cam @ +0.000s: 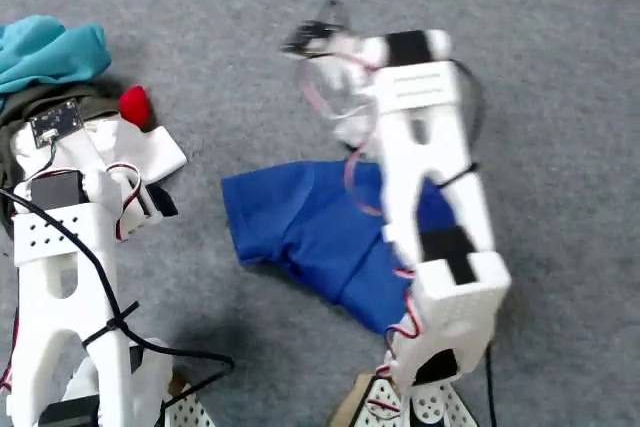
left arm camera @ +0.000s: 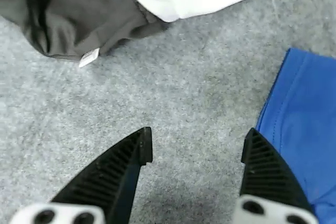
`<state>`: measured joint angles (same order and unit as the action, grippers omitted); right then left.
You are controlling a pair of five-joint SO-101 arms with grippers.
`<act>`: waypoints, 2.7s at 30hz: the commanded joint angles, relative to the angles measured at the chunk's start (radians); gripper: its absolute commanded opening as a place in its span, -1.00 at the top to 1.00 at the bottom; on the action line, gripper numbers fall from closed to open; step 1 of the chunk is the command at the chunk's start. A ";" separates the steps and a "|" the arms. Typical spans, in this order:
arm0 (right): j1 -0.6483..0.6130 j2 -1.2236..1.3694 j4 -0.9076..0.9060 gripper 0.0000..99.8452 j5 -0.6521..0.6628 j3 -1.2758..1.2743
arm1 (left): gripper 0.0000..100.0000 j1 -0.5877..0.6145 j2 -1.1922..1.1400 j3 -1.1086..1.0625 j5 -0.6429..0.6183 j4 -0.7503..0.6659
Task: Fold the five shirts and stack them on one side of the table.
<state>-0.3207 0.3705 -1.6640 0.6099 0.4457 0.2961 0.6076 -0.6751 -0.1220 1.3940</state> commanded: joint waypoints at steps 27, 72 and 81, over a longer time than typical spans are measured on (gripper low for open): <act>-0.414 0.881 -0.104 0.49 -0.143 0.954 | 0.45 0.287 0.016 0.011 0.002 0.046; 0.374 0.185 -0.086 0.99 -0.155 0.954 | 0.45 -0.152 0.016 0.034 -0.005 -0.043; 0.634 0.082 -0.124 0.99 -0.035 0.952 | 0.44 -0.443 0.015 0.115 -0.051 -0.163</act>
<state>0.2808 0.6176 -1.7668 0.5255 1.3525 -0.0829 0.6076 -0.6245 -0.1327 1.2497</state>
